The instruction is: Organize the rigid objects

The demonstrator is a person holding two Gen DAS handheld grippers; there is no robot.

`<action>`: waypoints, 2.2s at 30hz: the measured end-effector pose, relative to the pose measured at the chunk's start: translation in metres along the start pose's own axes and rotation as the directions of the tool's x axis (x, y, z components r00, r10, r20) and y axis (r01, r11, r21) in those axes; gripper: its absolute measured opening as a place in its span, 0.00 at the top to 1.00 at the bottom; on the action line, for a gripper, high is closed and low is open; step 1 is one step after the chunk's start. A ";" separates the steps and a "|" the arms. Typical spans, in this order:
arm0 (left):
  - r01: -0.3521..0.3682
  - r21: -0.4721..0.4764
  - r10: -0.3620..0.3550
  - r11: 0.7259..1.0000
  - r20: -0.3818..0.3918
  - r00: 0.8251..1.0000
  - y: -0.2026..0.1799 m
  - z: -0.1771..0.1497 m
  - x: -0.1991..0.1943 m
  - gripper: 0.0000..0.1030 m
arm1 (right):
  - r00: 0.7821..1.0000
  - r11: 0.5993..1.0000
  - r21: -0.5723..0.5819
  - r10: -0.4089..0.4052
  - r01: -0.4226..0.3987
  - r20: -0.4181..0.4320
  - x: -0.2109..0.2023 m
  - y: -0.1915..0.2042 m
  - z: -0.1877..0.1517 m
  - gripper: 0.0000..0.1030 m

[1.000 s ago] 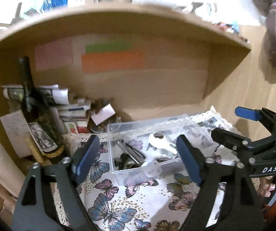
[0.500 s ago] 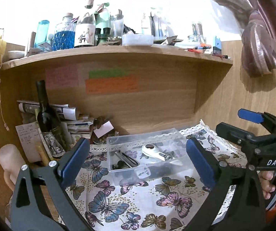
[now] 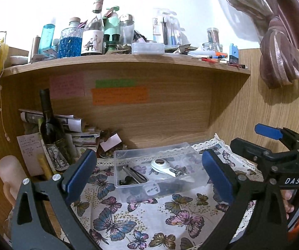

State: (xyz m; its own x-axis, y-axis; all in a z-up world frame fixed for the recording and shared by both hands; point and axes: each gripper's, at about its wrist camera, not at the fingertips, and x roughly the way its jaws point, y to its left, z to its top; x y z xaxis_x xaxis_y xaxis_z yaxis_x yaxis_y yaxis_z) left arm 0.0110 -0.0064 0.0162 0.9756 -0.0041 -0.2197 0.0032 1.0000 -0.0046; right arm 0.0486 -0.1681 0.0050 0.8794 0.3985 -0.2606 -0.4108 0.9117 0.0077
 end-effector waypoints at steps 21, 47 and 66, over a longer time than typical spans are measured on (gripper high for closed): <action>-0.002 -0.021 0.002 1.000 -0.008 1.000 0.002 -0.001 0.002 0.00 | 1.000 1.000 -0.004 0.009 -0.009 0.001 0.001 0.003 -0.001 0.00; 0.001 -0.025 -0.001 1.000 -0.013 1.000 0.001 -0.002 0.004 0.00 | 1.000 1.000 -0.003 0.017 -0.017 0.014 0.000 0.003 0.000 0.00; 0.015 -0.044 -0.016 0.999 -0.017 1.000 0.002 -0.002 0.005 0.00 | 1.000 1.000 -0.003 0.019 -0.019 0.010 0.001 0.005 0.000 0.00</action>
State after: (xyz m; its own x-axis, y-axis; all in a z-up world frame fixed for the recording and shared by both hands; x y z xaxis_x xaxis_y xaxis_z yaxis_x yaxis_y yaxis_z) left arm 0.0156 -0.0041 0.0136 0.9716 -0.0201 -0.2358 0.0083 0.9987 -0.0509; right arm 0.0473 -0.1635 0.0048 0.8736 0.4168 -0.2512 -0.4282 0.9036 0.0101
